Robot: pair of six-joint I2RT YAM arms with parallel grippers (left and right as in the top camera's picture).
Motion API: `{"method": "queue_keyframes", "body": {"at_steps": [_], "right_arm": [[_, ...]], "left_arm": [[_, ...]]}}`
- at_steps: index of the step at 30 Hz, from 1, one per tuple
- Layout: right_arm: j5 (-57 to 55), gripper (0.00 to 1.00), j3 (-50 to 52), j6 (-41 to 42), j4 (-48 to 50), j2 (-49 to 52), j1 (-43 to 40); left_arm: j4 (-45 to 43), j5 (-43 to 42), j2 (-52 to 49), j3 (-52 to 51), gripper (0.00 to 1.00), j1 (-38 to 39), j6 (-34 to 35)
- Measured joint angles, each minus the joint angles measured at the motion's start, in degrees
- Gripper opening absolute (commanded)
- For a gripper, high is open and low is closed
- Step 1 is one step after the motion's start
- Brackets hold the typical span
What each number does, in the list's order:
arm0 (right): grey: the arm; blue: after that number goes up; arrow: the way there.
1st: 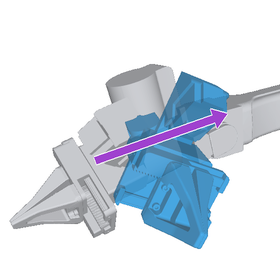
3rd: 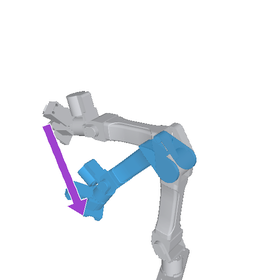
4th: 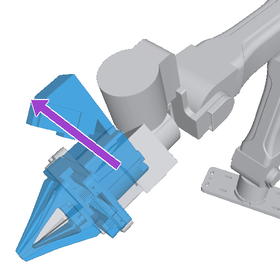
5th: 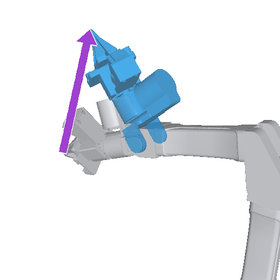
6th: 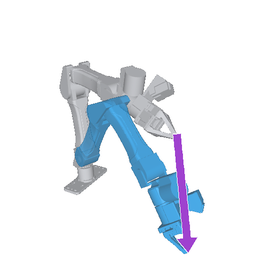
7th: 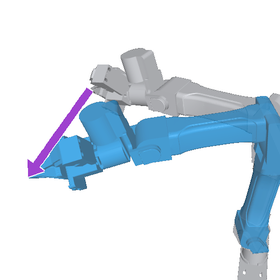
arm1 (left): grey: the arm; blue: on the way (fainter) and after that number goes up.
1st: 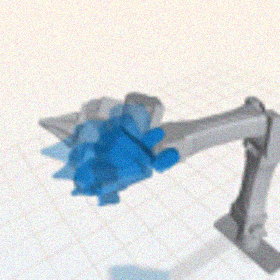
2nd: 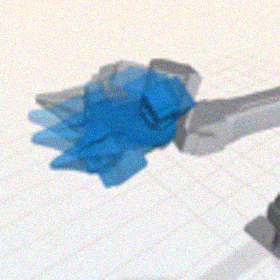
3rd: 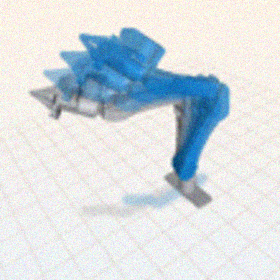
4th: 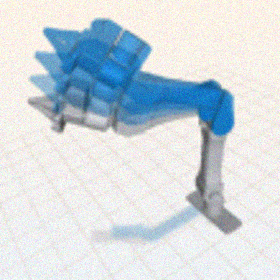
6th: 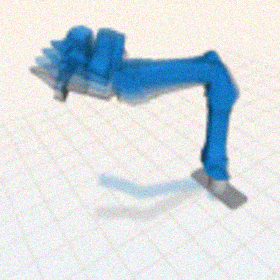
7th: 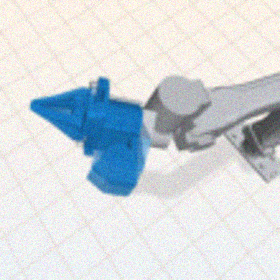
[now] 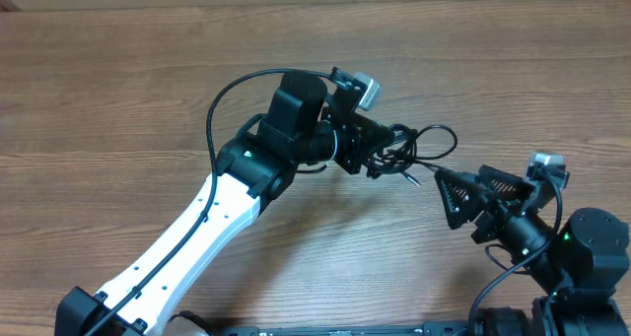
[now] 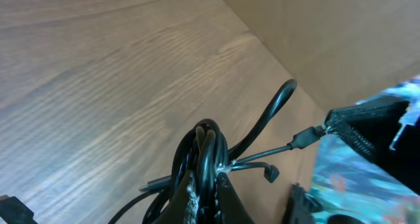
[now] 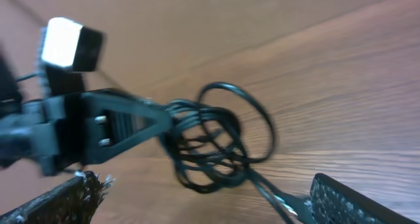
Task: Untangle cables
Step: 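Lift the cable bundle with the left gripper toward the right gripper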
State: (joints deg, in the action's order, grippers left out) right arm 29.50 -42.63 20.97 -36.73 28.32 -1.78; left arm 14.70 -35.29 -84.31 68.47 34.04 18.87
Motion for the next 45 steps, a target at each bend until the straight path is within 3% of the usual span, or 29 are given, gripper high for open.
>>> {"method": "queue_keyframes", "body": {"at_steps": [11,22,30,36,45], "right_arm": [[9.2,1.00,-2.2,0.0,0.0,0.0,0.0],[5.5,1.00,-2.2,0.0,-1.4,0.0,0.0],[-2.9,1.00,-2.2,0.0,-5.2,0.0,0.0],[-4.9,1.00,-2.2,-0.6,-6.0,0.0,0.0],[-7.7,1.00,-2.2,-1.2,-7.2,0.0,0.0]], "left_arm": [[-1.0,-4.4,0.0,0.0,0.04,0.0,4.3],[-1.5,-0.3,0.0,0.0,0.04,0.0,15.6],[-2.5,5.4,0.0,0.0,0.04,0.0,27.9],[-2.6,10.0,0.0,0.0,0.04,0.0,46.1],[-2.7,11.1,0.0,0.0,0.04,0.9,54.6]]}}
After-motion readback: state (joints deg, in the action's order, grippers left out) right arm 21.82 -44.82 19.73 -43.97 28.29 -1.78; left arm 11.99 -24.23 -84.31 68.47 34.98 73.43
